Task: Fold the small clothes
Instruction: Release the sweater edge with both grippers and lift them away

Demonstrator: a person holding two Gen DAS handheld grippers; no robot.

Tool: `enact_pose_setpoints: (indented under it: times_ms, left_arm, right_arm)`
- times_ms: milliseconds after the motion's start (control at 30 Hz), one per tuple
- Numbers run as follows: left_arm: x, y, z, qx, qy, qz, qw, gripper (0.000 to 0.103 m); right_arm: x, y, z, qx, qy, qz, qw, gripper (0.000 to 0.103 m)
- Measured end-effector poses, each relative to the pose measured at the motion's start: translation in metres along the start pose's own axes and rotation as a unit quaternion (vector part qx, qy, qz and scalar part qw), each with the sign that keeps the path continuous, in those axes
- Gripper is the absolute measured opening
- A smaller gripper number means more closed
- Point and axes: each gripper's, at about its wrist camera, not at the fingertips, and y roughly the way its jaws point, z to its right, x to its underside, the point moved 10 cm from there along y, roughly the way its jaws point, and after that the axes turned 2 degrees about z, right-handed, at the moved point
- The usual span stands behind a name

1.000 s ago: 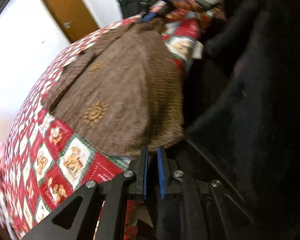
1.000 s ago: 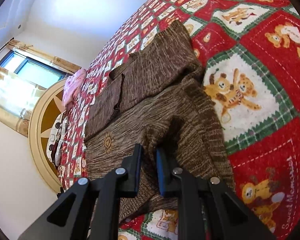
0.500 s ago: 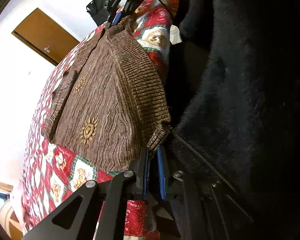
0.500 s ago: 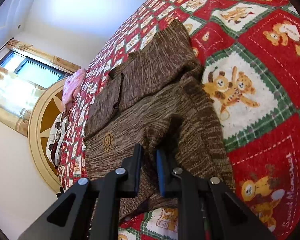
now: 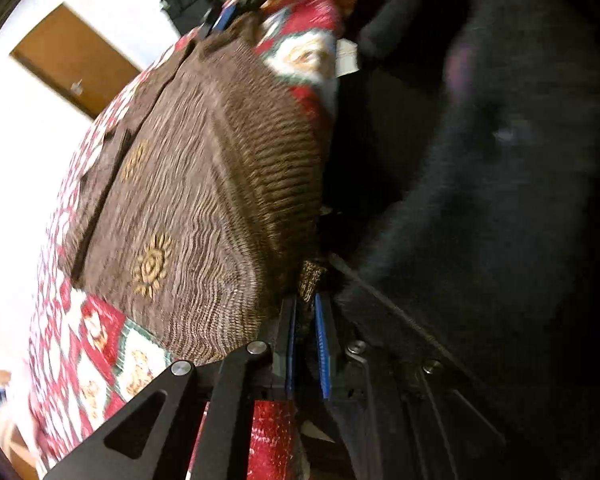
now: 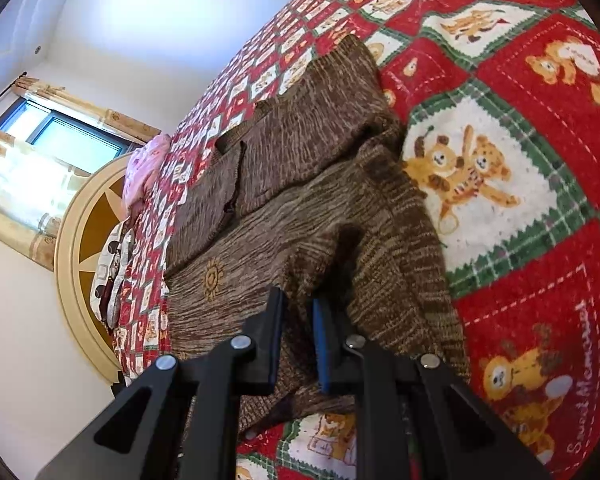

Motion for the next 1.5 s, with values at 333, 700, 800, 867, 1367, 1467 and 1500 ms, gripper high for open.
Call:
enact_pose_setpoints:
  times_ms: [333,700,800,867,1367,1467,1500]
  left_arm:
    - [-0.016,-0.03,-0.03,0.01,-0.169,0.088,0.9816,0.004]
    - [-0.014,-0.046,-0.149,-0.064,-0.374,0.161,0.9109,0.004]
    - [0.01,-0.019,-0.181,-0.075,-0.447,0.136,0.8809,0.004]
    - [0.025,-0.01,-0.193,-0.065,-0.493,0.136,0.8568,0.005]
    - [0.033,0.012,-0.189,0.067,-0.569,0.153,0.805,0.057]
    - [0.023,0.012,-0.18,0.088,-0.555,0.158,0.8118,0.071]
    - [0.022,0.013,-0.177,0.088,-0.548,0.154,0.8177,0.071]
  right_arm:
    - [-0.001,-0.003,0.005,0.002,0.006,0.0,1.0,0.019]
    - [-0.005,0.002,0.006,0.01,0.009,0.006,1.0,0.019]
    - [-0.007,0.002,0.004,0.015,0.003,0.013,1.0,0.021]
    - [-0.009,-0.001,0.003,0.019,0.0,0.021,1.0,0.029]
    - [-0.028,-0.05,-0.027,0.041,-0.1,0.118,0.987,0.068]
    - [-0.024,-0.053,-0.035,0.074,-0.156,0.122,0.977,0.068]
    - [-0.023,-0.055,-0.035,0.086,-0.173,0.12,0.974,0.068]
